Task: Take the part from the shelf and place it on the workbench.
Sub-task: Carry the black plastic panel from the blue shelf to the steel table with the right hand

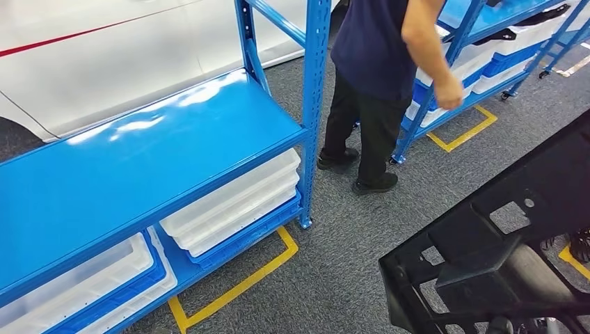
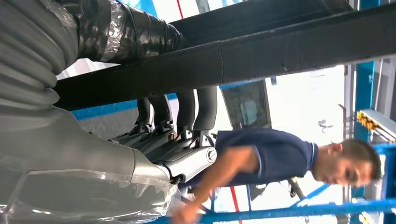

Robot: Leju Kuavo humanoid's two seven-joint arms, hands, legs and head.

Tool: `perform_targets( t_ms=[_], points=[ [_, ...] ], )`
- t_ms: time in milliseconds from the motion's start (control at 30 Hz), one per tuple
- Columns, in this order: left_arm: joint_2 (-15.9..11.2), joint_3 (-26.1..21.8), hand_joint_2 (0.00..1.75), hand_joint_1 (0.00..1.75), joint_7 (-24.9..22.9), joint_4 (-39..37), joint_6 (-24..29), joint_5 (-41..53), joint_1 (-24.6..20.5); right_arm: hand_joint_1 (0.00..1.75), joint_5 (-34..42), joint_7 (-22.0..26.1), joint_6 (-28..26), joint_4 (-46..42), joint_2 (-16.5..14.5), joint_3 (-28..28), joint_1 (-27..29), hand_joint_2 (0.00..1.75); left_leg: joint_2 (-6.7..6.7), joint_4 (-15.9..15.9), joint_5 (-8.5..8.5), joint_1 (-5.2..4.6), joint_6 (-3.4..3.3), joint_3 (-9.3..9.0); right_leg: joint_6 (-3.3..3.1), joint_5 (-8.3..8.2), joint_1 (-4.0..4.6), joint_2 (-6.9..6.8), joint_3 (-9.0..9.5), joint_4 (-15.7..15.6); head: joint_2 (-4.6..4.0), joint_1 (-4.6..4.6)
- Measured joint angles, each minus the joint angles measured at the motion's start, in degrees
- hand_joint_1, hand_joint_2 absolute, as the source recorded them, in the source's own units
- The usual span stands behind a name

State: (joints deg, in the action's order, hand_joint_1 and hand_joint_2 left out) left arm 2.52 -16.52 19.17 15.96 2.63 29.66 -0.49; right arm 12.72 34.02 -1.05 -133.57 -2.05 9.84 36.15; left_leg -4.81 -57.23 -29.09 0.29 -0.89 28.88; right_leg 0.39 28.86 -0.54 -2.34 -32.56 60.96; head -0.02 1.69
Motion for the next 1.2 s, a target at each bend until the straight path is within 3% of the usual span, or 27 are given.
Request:
perform_targets(
  t_ms=[33,100,167,233,300,333,367,433,467,500,567,633,700,767,800,833,867,933,1000,1067,1133,1200],
  points=[
    [-0.01,-0.08,0.00,0.00,0.01,0.00,-0.02,0.09,-0.02,1.75,-0.02,0.02,0.01,0.01,0.00,0.00,-0.02,1.75,-0.39,-0.13,-0.11,-0.12,0.26,-0.08,-0.36,-0.12,0.21,-0.33,0.59,-1.32,0.00,0.01],
    [0.00,-0.21,0.00,0.00,0.03,0.00,-0.03,0.23,-0.13,1.75,-0.04,0.07,0.01,0.01,-0.01,-0.01,0.03,1.75,-1.12,-0.12,-0.15,-0.22,0.77,-0.30,-1.02,-0.23,0.35,0.52,0.37,-1.56,0.00,0.03],
    [0.00,-0.26,0.00,0.00,0.05,0.00,-0.04,0.27,-0.24,1.75,-0.04,0.09,0.03,0.01,-0.07,-0.02,0.05,1.75,0.16,-1.01,-1.13,-0.03,1.41,-0.10,-1.71,-0.61,0.06,1.34,0.34,-1.97,0.00,0.04],
    [-0.06,-0.31,0.00,0.00,0.08,0.00,-0.04,0.28,-0.13,1.75,-0.04,0.11,0.05,0.01,-0.13,-0.02,-0.02,1.75,2.94,-5.79,-4.49,0.23,1.93,1.89,-2.30,-0.97,-0.18,2.11,0.24,-2.27,0.01,0.05],
    [-0.16,-0.43,0.00,0.00,0.08,0.00,-0.03,0.28,0.14,1.75,-0.04,0.12,0.05,0.02,-0.15,-0.02,-0.06,1.75,4.20,-13.30,-8.14,0.30,2.13,5.17,-2.54,-1.11,-0.16,3.14,-0.07,-2.20,0.01,0.06],
    [-0.20,-0.50,0.00,0.00,0.08,0.00,-0.04,0.28,0.26,1.75,-0.04,0.12,0.05,0.05,-0.16,-0.02,-0.05,1.75,4.32,-15.68,-8.68,0.32,2.17,6.20,-2.57,-1.15,-0.14,3.74,-0.18,-2.13,0.01,0.06],
    [-0.20,-0.56,0.00,0.00,0.07,0.00,-0.04,0.28,0.33,1.75,-0.04,0.12,0.05,0.10,-0.17,-0.02,-0.05,1.75,4.38,-16.00,-8.03,0.35,2.16,6.31,-2.57,-1.18,-0.14,4.37,-0.23,-2.03,0.00,0.06],
    [-0.22,-0.66,0.00,0.00,0.08,0.00,-0.04,0.28,0.35,1.75,-0.04,0.12,0.05,0.17,-0.19,-0.02,-0.05,1.75,5.13,-10.20,-3.96,0.44,1.96,3.61,-2.52,-1.18,-0.16,5.68,-0.21,-1.76,-0.01,0.06],
    [-0.25,-0.72,0.00,0.00,0.07,0.00,-0.03,0.28,0.38,1.75,-0.04,0.13,0.05,0.19,-0.19,-0.02,-0.07,1.75,6.33,-6.33,-2.23,0.46,1.79,1.86,-2.38,-1.18,-0.12,6.30,-0.26,-1.60,-0.01,0.05],
    [-0.28,-0.80,0.00,0.00,0.08,0.00,-0.03,0.28,0.39,1.75,-0.04,0.13,0.05,0.19,-0.20,-0.02,-0.09,1.75,7.43,-3.04,-1.13,0.48,1.61,0.47,-2.15,-1.23,-0.09,6.95,-0.44,-1.42,0.00,0.05],
    [-0.32,-1.00,0.00,0.00,0.06,0.00,-0.04,0.28,0.36,1.75,-0.04,0.15,0.07,0.20,-0.20,-0.02,-0.10,1.75,8.59,-0.53,-0.99,0.38,1.31,-0.43,-1.41,-1.53,-0.16,8.09,-0.98,-1.30,0.01,0.05],
    [-0.32,-1.14,0.00,0.00,0.09,0.00,-0.05,0.30,0.19,1.75,-0.04,0.16,0.09,0.21,-0.20,-0.02,-0.03,1.75,7.48,-0.07,-0.69,0.40,0.77,-0.55,-0.67,-1.86,-0.31,8.87,-1.40,-1.33,0.00,0.05],
    [-0.30,-1.19,0.00,0.00,0.13,0.00,-0.05,0.32,0.17,1.75,-0.04,0.20,0.11,0.23,-0.20,-0.02,-0.03,1.75,6.07,0.50,-0.17,0.57,-0.08,-0.71,-0.15,-0.48,-0.17,6.81,-2.40,0.62,0.00,-0.02],
    [-0.29,-1.23,0.00,0.00,0.15,0.00,-0.06,0.33,0.39,1.75,-0.04,0.23,0.13,0.28,-0.20,-0.02,-0.12,1.75,4.55,0.71,0.03,0.48,-0.60,-0.67,0.27,3.06,-0.17,3.77,-5.13,6.65,0.01,-0.08],
    [-0.30,-1.25,0.00,0.00,0.15,0.00,-0.07,0.34,0.53,1.75,-0.04,0.25,0.13,0.33,-0.20,-0.02,-0.16,1.75,3.75,0.67,0.00,0.37,-0.72,-0.59,0.50,4.72,-0.26,3.14,-6.77,10.27,0.01,-0.07],
    [-0.31,-1.29,0.00,0.00,0.15,0.00,-0.08,0.40,0.63,1.75,-0.06,0.25,0.12,0.39,-0.19,-0.02,-0.15,1.75,2.96,0.62,-0.05,0.29,-0.74,-0.53,0.66,5.53,-0.35,2.86,-7.89,12.87,0.01,-0.07],
    [-0.32,-1.36,0.00,0.00,0.15,0.00,-0.10,0.54,0.65,1.75,-0.10,0.24,0.07,0.45,-0.18,-0.02,-0.14,1.75,2.18,0.59,-0.13,0.24,-0.73,-0.50,0.78,5.33,-0.39,2.65,-8.12,13.66,0.01,-0.07],
    [-0.33,-1.59,0.00,0.00,0.16,0.00,-0.17,0.89,0.57,1.75,-0.21,0.23,-0.03,0.56,-0.12,-0.02,-0.13,1.75,0.83,0.54,-0.37,0.22,-0.56,-0.63,0.74,2.33,-0.37,1.82,-5.31,8.99,0.01,-0.07],
    [-0.33,-1.86,0.00,0.00,0.17,0.00,-0.24,1.27,0.54,1.75,-0.33,0.22,-0.17,0.60,-0.04,-0.02,-0.16,1.75,-0.24,0.38,-0.77,0.03,-0.15,-0.95,0.19,-0.02,0.00,-0.58,-1.26,1.63,0.01,-0.07],
    [-0.32,-2.25,0.00,0.00,0.25,0.00,-0.25,1.67,0.51,1.75,-0.54,0.19,-0.43,0.62,0.01,-0.01,-0.14,1.75,-1.24,0.25,-1.10,-0.24,0.36,-1.25,-0.54,-0.30,0.50,-1.71,0.16,-1.45,0.00,-0.03],
    [-0.28,-2.65,0.00,0.00,0.33,0.00,-0.25,2.06,0.36,1.75,-0.83,0.17,-0.78,0.62,0.07,0.00,0.00,1.75,-2.22,0.28,-1.31,-0.30,0.87,-1.50,-1.18,-0.55,0.59,-0.48,-0.07,-1.70,0.01,-0.02],
    [-0.22,-2.95,0.00,0.00,0.42,0.00,-0.25,2.42,0.32,1.75,-1.10,0.17,-1.07,0.62,0.12,0.03,0.07,1.75,-0.52,-1.31,-2.80,-0.08,1.45,-1.05,-1.87,-0.95,0.35,0.66,-0.10,-2.18,0.01,-0.02]
  ],
)
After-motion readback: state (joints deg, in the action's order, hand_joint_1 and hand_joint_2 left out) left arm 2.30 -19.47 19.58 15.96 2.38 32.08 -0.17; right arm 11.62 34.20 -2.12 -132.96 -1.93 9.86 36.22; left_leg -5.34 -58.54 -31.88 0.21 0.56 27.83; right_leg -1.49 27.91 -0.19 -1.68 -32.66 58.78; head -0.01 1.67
